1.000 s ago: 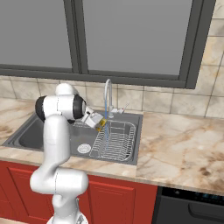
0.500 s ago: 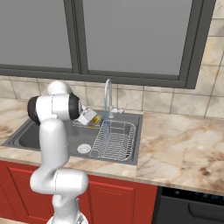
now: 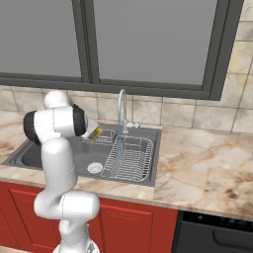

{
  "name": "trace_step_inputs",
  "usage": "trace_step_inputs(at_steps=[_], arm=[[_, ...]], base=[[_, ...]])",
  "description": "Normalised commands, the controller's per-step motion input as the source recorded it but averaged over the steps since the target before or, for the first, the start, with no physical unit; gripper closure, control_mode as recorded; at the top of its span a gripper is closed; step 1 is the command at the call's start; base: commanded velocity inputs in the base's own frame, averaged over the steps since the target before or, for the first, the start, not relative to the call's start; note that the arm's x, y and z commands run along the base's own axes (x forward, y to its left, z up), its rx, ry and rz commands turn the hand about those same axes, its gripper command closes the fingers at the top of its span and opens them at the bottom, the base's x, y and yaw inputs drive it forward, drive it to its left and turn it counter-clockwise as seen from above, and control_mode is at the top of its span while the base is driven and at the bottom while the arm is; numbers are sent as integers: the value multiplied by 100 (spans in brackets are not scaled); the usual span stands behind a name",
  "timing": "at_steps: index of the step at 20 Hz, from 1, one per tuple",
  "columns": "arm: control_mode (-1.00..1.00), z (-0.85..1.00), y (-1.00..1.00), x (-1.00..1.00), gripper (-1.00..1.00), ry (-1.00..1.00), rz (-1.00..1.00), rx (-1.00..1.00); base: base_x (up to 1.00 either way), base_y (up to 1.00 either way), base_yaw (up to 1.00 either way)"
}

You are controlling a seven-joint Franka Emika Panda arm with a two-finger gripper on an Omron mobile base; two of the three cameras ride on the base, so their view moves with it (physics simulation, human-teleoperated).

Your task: Soak the sponge with water for a few seconds and then drop it inside the sink.

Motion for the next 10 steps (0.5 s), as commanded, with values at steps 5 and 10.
trace_step_inputs(at_steps=[5,10], arm=[[-100,14,30,-19,100,0,4,17],[-100,3,28,-40,100,0,5,20]], base=[[0,0,0],[0,0,0]])
